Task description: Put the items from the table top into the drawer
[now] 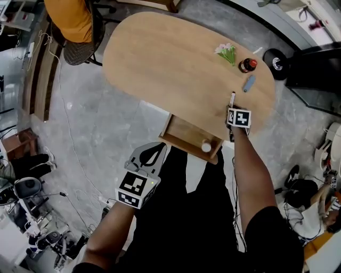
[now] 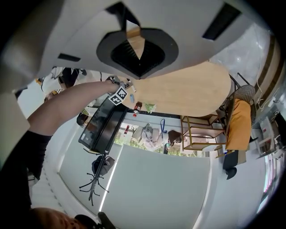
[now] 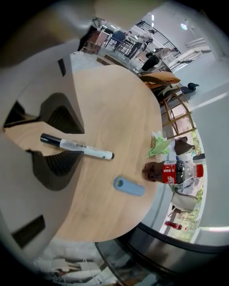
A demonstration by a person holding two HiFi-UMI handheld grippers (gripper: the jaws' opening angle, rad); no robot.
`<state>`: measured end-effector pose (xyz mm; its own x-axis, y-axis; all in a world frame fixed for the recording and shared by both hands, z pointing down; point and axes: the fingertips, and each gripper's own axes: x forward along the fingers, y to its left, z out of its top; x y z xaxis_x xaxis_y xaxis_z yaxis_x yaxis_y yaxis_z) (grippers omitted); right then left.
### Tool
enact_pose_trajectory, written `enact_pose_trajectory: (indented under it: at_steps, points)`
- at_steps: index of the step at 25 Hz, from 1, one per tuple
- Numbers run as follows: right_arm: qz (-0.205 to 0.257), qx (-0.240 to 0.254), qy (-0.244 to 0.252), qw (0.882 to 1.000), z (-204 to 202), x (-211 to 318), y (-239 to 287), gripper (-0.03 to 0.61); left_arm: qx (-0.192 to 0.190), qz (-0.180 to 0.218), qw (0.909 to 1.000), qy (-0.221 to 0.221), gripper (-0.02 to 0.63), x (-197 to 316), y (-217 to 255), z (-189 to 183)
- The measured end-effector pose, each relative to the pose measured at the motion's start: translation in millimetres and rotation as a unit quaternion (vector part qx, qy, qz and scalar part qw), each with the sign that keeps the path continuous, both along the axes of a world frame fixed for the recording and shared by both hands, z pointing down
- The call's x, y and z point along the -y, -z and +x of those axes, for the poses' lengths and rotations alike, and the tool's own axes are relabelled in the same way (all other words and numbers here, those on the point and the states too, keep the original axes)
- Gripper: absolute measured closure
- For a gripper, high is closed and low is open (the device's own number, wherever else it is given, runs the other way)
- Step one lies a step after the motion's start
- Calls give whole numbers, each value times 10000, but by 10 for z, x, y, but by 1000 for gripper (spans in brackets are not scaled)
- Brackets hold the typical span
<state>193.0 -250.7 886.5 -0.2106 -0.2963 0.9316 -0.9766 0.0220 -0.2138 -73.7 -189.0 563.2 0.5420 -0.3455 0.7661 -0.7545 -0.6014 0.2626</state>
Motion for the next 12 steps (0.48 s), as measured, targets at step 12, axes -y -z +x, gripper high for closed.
enact_pose_trajectory:
  at_steps: [12]
  points:
    - [-262,-51,38,9996,-24,-131,-180,508,60,-117,9999,6,612,-114,-76,-91]
